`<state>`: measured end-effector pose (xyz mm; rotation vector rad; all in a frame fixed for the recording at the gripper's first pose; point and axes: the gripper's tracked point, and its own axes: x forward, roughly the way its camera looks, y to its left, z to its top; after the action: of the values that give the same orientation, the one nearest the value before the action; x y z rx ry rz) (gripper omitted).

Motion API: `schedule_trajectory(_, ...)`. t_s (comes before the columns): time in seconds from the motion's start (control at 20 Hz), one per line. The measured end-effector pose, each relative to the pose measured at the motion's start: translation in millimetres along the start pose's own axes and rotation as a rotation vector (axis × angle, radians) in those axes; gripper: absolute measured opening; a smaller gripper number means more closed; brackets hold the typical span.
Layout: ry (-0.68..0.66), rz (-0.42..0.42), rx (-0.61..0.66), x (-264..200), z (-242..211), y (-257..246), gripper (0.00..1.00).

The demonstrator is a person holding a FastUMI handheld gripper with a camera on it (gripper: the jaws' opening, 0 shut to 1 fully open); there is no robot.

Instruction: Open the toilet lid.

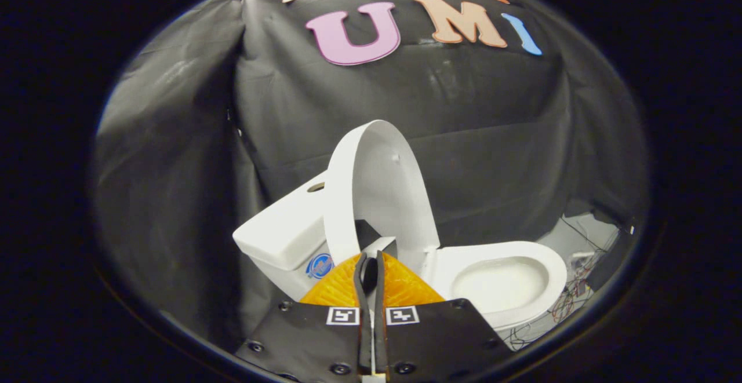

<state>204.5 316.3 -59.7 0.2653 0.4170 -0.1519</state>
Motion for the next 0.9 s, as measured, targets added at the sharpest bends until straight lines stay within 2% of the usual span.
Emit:
schedule_trajectory(0.45, -0.011, 0.054, -0.004, 10.2, -4.7, 19.2, 0.02)
schedule_trajectory(0.65, -0.005, 0.021, -0.053, 12.4, -8.7, 23.1, 0.02)
schedule_trajectory(0.7, -0.039, 0.019, -0.048, 11.0, -5.4, 26.3, 0.19)
schedule_trajectory(0.8, -0.059, 0.010, -0.048, 11.5, -6.3, 29.2, 0.19)
schedule_trajectory(0.9, -0.054, -0.005, -0.109, 17.7, -7.0, 31.5, 0.19)
